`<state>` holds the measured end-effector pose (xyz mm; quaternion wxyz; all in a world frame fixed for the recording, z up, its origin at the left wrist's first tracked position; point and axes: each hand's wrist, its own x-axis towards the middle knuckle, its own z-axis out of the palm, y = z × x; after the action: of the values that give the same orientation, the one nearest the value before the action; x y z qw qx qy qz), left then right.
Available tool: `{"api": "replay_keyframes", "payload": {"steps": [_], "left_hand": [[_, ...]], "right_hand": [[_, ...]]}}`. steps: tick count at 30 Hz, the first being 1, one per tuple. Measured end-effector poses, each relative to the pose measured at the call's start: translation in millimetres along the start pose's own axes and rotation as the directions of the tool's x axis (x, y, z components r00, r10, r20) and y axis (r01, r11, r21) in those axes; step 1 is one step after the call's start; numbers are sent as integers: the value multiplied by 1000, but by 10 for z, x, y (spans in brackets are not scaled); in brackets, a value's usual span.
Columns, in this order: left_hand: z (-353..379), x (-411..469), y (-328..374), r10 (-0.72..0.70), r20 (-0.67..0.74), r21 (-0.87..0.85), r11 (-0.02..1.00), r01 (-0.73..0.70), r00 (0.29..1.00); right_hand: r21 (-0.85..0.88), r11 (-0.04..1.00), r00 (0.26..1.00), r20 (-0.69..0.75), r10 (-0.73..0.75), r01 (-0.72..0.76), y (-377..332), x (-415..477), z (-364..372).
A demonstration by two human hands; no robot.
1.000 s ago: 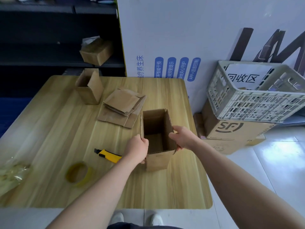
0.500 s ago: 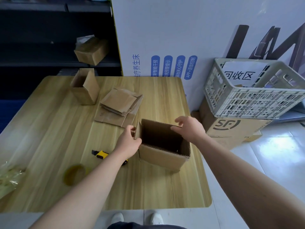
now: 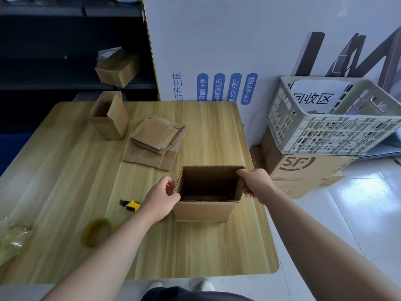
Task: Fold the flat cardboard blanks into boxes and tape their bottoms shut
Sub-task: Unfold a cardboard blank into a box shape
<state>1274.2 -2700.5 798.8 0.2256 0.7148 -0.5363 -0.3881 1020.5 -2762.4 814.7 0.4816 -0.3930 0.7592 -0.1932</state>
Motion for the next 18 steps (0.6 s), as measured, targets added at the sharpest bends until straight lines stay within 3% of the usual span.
{"api": "replay_keyframes", "payload": {"steps": [5,10,15,18], "left_hand": [[15,-43,38,19,-62,-93,995,-25,998],[-45,-2,70,5,170,77,997,-19,985],[-3,65,103,29,137,172,984,-53,990],[-14,124,88,17,145,125,992,-35,989]], "right_hand": [[-85,989,992,41,-122,125,-26,-56,161],[-71,994,990,-106,-96,89,-71,31,92],[-206,971,992,-12,-129,124,-168,25,220],[-124,977,983,78,-167,176,-182,32,200]]}}
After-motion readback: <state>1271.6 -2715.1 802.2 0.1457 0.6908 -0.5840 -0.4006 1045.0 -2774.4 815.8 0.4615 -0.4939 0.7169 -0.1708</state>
